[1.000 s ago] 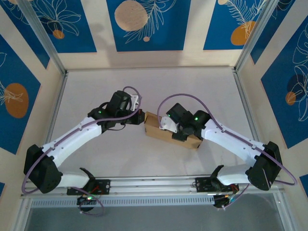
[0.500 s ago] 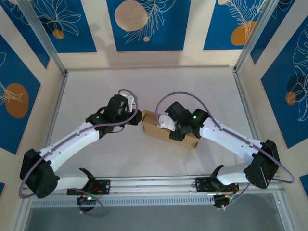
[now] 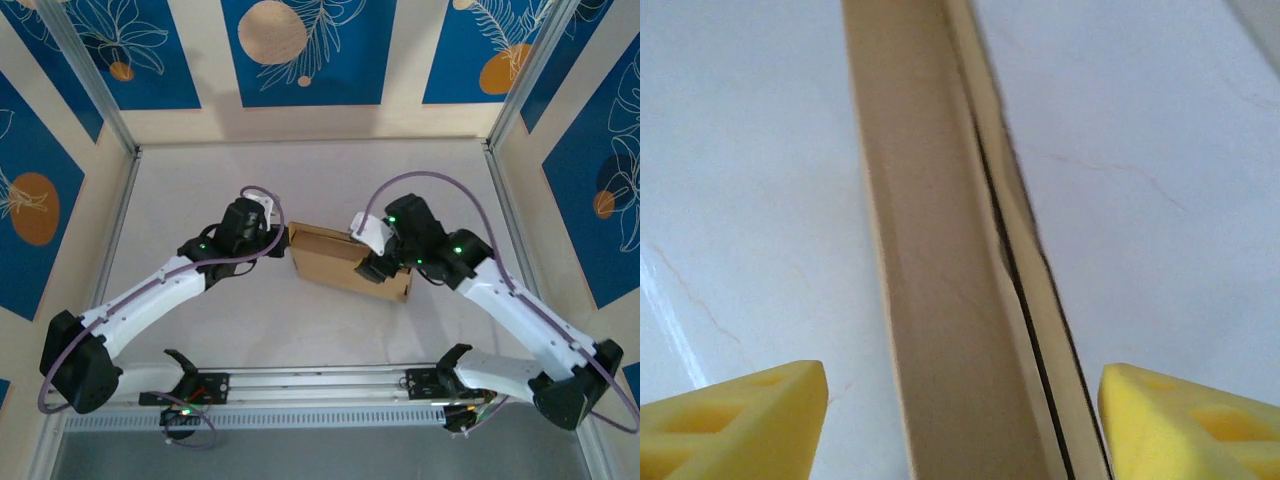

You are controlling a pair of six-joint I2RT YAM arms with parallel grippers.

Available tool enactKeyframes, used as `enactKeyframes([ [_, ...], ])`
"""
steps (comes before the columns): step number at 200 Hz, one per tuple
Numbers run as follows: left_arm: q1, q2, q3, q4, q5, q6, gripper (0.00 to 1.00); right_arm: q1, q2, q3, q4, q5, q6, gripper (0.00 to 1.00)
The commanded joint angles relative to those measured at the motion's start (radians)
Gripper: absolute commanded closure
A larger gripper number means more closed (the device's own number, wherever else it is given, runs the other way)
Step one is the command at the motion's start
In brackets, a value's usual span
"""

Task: Fold the paper box

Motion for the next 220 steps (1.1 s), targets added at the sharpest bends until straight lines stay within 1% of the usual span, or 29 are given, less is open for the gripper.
enactKeyframes([
  [1,-0.013,0.013,0.001,-0.120,-0.047,0.027,1.00,-0.008,-0.049,0.017,-0.018,0.014,0.090,0.31],
  [18,-0.026,0.010,0.007,-0.122,-0.070,0.035,1.00,-0.008,-0.074,0.009,-0.064,0.074,0.103,0.32],
  [37,-0.044,0.011,0.031,-0.135,-0.100,0.054,1.00,-0.010,-0.093,0.005,-0.084,0.170,0.137,0.33],
  [48,-0.059,0.018,0.045,-0.142,-0.119,0.070,1.00,-0.014,-0.096,0.008,-0.093,0.221,0.161,0.36],
  [67,-0.078,0.039,0.072,-0.152,-0.143,0.090,1.00,-0.046,-0.092,0.023,-0.121,0.256,0.203,0.43],
  [82,-0.090,0.057,0.091,-0.157,-0.156,0.092,1.00,-0.080,-0.082,0.031,-0.134,0.295,0.241,0.54],
  [97,-0.104,0.074,0.108,-0.157,-0.172,0.090,1.00,-0.120,-0.068,0.040,-0.159,0.282,0.288,0.64],
  [103,-0.108,0.081,0.116,-0.159,-0.176,0.089,1.00,-0.130,-0.060,0.040,-0.168,0.288,0.315,0.65],
  [115,-0.118,0.093,0.131,-0.161,-0.186,0.089,1.00,-0.144,-0.041,0.047,-0.195,0.308,0.345,0.61],
  [134,-0.126,0.110,0.144,-0.159,-0.193,0.088,1.00,-0.153,-0.025,0.033,-0.203,0.350,0.336,0.49],
  [172,-0.135,0.118,0.151,-0.163,-0.208,0.083,1.00,-0.160,-0.016,0.034,-0.263,0.317,0.394,0.47],
  [185,-0.136,0.115,0.146,-0.162,-0.210,0.083,1.00,-0.160,-0.024,0.043,-0.295,0.295,0.408,0.43],
  [198,-0.134,0.114,0.143,-0.162,-0.209,0.084,1.00,-0.161,-0.037,0.037,-0.310,0.298,0.393,0.39],
  [213,-0.135,0.113,0.137,-0.155,-0.208,0.083,1.00,-0.161,-0.051,-0.003,-0.292,0.331,0.369,0.30],
  [220,-0.135,0.113,0.135,-0.152,-0.207,0.084,1.00,-0.162,-0.055,-0.022,-0.280,0.338,0.364,0.27],
])
